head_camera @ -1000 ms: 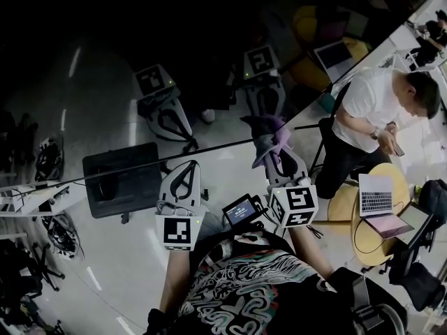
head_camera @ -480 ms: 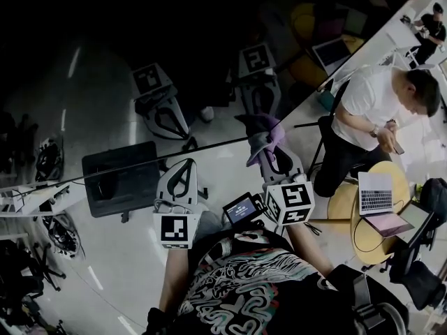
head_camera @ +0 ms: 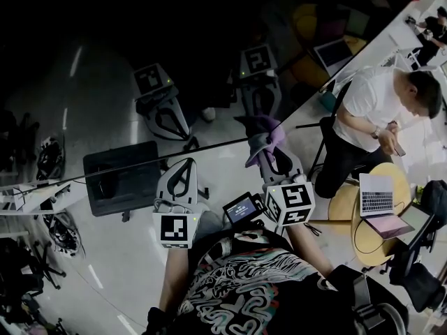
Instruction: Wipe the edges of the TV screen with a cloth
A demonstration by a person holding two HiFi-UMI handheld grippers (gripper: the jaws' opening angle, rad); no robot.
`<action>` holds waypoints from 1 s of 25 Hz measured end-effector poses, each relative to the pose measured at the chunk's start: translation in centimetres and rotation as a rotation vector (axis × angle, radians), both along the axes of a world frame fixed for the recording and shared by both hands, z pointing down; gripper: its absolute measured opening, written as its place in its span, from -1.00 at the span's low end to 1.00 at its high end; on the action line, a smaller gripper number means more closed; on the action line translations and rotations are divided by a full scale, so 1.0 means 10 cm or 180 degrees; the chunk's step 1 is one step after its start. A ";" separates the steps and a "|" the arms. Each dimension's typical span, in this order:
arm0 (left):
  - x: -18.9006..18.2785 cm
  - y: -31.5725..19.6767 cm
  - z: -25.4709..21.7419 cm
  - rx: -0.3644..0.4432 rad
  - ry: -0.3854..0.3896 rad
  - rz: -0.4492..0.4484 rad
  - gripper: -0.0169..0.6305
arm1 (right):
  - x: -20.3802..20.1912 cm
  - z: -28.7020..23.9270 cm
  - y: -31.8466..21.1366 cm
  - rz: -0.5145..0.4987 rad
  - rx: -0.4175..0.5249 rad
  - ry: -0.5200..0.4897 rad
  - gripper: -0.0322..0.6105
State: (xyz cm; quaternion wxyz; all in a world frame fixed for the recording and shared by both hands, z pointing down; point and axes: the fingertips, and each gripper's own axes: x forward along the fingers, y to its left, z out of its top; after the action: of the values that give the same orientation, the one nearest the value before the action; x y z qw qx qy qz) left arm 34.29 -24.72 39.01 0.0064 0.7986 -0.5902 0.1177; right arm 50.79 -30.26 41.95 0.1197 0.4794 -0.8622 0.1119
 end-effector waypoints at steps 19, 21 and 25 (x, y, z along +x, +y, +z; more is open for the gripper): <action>-0.01 0.04 0.02 -0.0053 -0.0028 -0.0037 -0.89 | -0.13 -0.02 0.05 -0.0167 -0.0002 -0.0066 -0.56; -0.01 0.04 0.00 -0.0029 -0.0008 -0.0047 -0.89 | -0.16 -0.02 0.06 -0.0197 -0.0001 -0.0066 -0.56; -0.01 0.03 0.00 -0.0026 -0.0020 -0.0061 -0.89 | -0.21 -0.02 0.07 -0.0251 -0.0003 -0.0075 -0.56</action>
State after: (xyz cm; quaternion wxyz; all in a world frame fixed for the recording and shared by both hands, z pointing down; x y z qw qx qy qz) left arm 34.18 -24.42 39.03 0.0089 0.7925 -0.5974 0.1226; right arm 48.64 -29.56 41.77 0.1141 0.4436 -0.8817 0.1132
